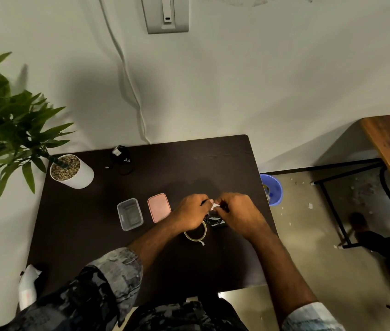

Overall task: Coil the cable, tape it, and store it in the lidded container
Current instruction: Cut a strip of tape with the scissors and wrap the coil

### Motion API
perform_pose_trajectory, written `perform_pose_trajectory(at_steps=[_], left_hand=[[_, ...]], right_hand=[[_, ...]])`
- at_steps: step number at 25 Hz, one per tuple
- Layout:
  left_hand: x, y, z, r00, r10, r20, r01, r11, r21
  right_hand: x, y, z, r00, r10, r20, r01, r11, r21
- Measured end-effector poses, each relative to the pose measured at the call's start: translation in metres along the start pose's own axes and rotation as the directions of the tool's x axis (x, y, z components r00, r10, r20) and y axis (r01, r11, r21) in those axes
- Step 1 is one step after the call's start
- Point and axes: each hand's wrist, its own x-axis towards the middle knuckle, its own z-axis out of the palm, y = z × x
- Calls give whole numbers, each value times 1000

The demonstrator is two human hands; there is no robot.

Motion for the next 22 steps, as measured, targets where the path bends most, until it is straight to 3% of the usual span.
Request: perform_pose_trajectory(at_steps=[5,11,15,18,22], left_hand=[[-8,-12,-3,988,149,-34,-129,932,338],[-11,-30,-11,975,220,7,-209,912,353],[-15,-40,-12,968,232,-100,-195,938,286],[-17,-54,-11,964,195,-181,-164,971,171],[-17,-75,-11,960,161,-231,-146,986,81]], right_hand=[[3,-8,14,996,-77,37,82,984,-156],[2,-11,24,997,-71,35,74,992,-99],[4,-16,36,999,43,-31,-36,980,193],[8,-19,48,988,135,70,-151,922,357],[16,-25,73,947,247,204,-321,731,602]])
